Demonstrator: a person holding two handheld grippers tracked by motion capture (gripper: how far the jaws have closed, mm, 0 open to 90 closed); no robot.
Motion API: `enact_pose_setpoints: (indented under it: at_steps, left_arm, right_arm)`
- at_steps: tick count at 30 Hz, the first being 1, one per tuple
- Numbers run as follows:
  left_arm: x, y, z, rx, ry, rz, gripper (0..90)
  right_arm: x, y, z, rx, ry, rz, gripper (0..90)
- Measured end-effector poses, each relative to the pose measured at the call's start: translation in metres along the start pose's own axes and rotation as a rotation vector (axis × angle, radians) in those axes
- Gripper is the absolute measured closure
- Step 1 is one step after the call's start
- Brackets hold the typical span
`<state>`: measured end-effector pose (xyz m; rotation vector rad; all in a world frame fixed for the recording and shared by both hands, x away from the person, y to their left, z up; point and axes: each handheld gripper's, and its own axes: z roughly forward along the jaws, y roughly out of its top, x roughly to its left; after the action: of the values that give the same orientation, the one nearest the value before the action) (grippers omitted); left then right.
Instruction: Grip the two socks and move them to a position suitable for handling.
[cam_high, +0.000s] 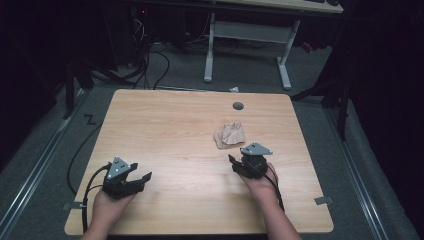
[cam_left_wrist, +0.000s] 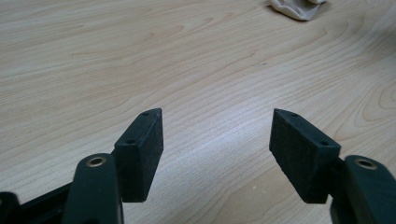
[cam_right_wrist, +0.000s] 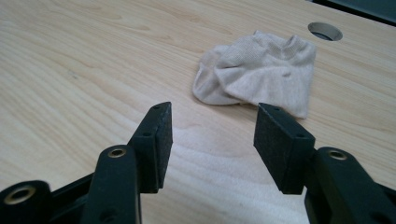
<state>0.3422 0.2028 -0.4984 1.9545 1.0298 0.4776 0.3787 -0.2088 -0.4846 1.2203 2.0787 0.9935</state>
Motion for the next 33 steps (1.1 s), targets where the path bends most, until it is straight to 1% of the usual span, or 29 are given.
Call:
enact_pose_setpoints:
  at_steps: [2, 5, 7, 11, 13, 15, 16, 17, 21, 25, 26, 27, 29, 31, 33]
  left_arm:
    - [0.0, 0.0, 0.001, 0.001, 0.005, 0.008, 36.0]
    - [0.0, 0.0, 0.001, 0.003, 0.001, 0.007, 36.0]
    - [0.001, 0.0, 0.001, 0.0, 0.005, 0.008, 35.9]
    - [0.0, 0.001, 0.001, -0.001, 0.001, 0.011, 36.0]
    - [0.0, 0.001, 0.001, 0.0, 0.0, 0.012, 35.9]
    - [0.0, 0.001, 0.001, 0.005, -0.001, 0.018, 35.9]
    - [0.0, 0.0, 0.002, 0.004, 0.0, 0.019, 35.9]
    - [0.0, 0.0, 0.002, 0.005, -0.001, 0.019, 35.9]
    - [0.0, 0.001, 0.002, 0.002, -0.004, 0.021, 35.9]
    - [-0.001, 0.002, 0.0, -0.005, -0.009, 0.025, 35.9]
    - [-0.001, 0.002, 0.0, -0.007, -0.008, 0.025, 35.9]
    - [-0.001, 0.002, 0.0, -0.006, -0.009, 0.026, 35.9]
    - [-0.001, 0.002, 0.0, -0.003, -0.011, 0.027, 35.9]
    - [-0.001, 0.002, 0.0, -0.004, -0.007, 0.028, 35.9]
    - [-0.001, 0.002, 0.0, -0.008, -0.004, 0.029, 35.9]
  right_arm:
    - [-0.003, 0.004, 0.006, 0.002, -0.003, -0.008, 45.6]
    - [-0.008, 0.009, 0.015, 0.006, -0.011, -0.016, 44.3]
    - [-0.01, 0.012, 0.021, 0.022, -0.015, -0.013, 42.6]
    - [-0.014, 0.018, 0.035, 0.054, -0.024, -0.004, 37.4]
    - [-0.015, 0.02, 0.041, 0.066, -0.036, -0.016, 36.5]
    - [-0.015, 0.022, 0.046, 0.059, -0.041, -0.016, 36.0]
    - [-0.016, 0.023, 0.049, 0.073, -0.041, -0.01, 35.0]
    - [-0.016, 0.025, 0.052, 0.08, -0.043, -0.015, 35.0]
    - [-0.016, 0.029, 0.06, 0.083, -0.052, -0.011, 35.9]
    - [-0.016, 0.034, 0.071, 0.113, -0.049, 0.0, 33.9]
    - [-0.017, 0.036, 0.073, 0.105, -0.051, -0.002, 33.9]
    - [-0.017, 0.037, 0.075, 0.104, -0.057, 0.002, 32.4]
    - [-0.017, 0.042, 0.081, 0.13, -0.064, 0.005, 28.7]
    - [-0.014, 0.045, 0.086, 0.122, -0.076, -0.013, 26.5]
    - [-0.012, 0.047, 0.09, 0.115, -0.092, -0.021, 24.7]
